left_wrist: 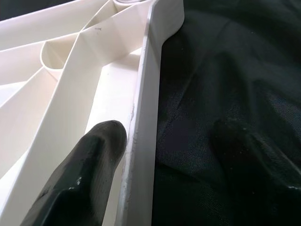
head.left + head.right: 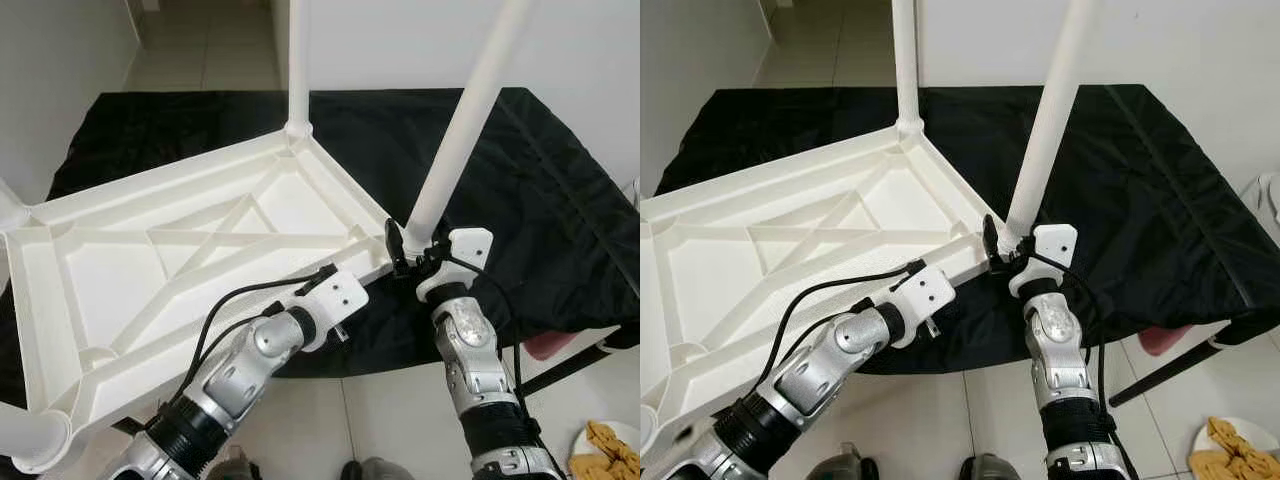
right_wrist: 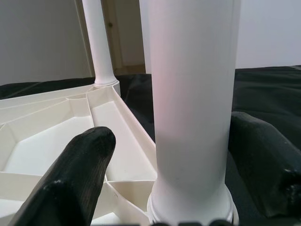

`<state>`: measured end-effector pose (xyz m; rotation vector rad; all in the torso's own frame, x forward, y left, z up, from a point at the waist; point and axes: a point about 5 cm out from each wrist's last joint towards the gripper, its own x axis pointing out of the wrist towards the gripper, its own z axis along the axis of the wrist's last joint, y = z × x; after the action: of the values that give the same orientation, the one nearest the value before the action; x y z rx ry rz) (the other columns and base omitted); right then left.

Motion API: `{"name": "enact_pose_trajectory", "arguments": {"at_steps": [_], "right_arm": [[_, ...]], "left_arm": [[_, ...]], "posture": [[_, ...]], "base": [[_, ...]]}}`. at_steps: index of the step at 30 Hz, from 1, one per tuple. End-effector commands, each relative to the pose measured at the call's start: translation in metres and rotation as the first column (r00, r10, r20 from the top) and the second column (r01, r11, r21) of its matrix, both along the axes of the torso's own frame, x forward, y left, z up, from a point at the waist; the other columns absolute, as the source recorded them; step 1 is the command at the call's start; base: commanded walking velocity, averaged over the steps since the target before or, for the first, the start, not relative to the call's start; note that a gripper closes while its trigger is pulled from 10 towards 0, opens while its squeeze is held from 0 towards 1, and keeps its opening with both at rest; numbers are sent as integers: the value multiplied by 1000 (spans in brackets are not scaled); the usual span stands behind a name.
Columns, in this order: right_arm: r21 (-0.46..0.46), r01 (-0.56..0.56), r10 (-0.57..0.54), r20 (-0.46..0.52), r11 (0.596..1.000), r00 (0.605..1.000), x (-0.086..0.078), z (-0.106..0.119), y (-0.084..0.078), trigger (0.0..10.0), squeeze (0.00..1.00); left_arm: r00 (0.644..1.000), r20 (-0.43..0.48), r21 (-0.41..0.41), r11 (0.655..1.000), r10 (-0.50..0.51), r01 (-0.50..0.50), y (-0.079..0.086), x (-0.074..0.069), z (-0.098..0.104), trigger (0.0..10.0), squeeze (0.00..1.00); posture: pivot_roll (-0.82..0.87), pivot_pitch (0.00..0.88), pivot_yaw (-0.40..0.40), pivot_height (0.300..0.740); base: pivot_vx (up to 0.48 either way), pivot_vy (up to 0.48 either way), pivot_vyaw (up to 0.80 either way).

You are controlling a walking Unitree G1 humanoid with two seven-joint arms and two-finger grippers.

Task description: Building children table

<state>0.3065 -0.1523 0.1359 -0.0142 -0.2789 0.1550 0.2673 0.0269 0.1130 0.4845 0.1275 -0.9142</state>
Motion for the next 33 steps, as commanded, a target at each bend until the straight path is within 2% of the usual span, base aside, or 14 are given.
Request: {"name": "enact_pose_trajectory", "arguments": {"at_steps": [1, 2, 3, 4, 8, 15, 16, 17, 18, 25, 33], "right_arm": [[-9, -8, 8, 4, 1000, 1000, 1, 0, 1, 10000, 0], [-12, -10, 10, 4, 1000, 1000, 1, -1, 2, 10000, 0], [-12, -10, 10, 4, 1000, 1000, 1, -1, 2, 10000, 0], [-15, -14, 14, 4, 1000, 1000, 0, -1, 3, 10000, 0], [-26, -30, 30, -4, 999, 1000, -1, -3, 4, 10000, 0], [-34, -49, 48, -22, 998, 999, -2, -7, 4, 10000, 0], [-31, -60, 58, -35, 998, 998, -2, -8, 4, 10000, 0], [-31, -60, 58, -35, 998, 998, -2, -8, 4, 10000, 0], [-20, -69, 68, -55, 997, 996, -2, -11, 2, 10000, 0], [29, -108, 110, -101, 994, 989, 1, -16, -4, 10000, 0], [21, -169, 171, -118, 985, 978, 2, -18, -10, 10000, 0]], "left_arm": [[998, -48, 43, 999, 34, -32, 9, 1, -11, 10000, 0], [998, -56, 38, 999, 27, -25, 8, 0, -11, 3608, 0], [998, -56, 38, 999, 27, -25, 8, 0, -11, 3608, 0], [998, -68, 27, 1000, 16, -14, 8, -1, -10, 0, 0], [995, -96, 22, 999, -37, 39, 9, -7, -9, 0, 0], [994, -105, 36, 999, -37, 41, 12, -9, -9, 0, 0], [994, -106, 50, 998, -23, 29, 15, -8, -10, 4078, 0], [994, -106, 50, 998, -23, 29, 15, -8, -10, 4078, 0], [994, -106, 76, 997, -5, 13, 19, -6, -12, 10000, 0], [994, -105, 87, 996, 11, -2, 24, -3, -10, 10000, 0], [995, -93, 99, 995, 21, -11, 26, -1, -9, 10000, 0]], "posture": [[43, 34, 10, 740], [42, 32, 9, 740], [42, 32, 9, 740], [42, 32, 9, 740], [41, 30, 2, 740], [44, 31, -1, 740], [41, 30, -1, 740], [41, 30, -1, 740], [45, 31, -1, 740], [43, 33, -4, 740], [52, 35, -4, 740]], "base": [[0, 0, 0], [0, 0, 0], [0, 0, 0], [0, 0, 0], [0, 0, 0], [0, 0, 0], [0, 0, 0], [0, 0, 0], [0, 0, 0], [0, 0, 0], [0, 0, 0]]}}
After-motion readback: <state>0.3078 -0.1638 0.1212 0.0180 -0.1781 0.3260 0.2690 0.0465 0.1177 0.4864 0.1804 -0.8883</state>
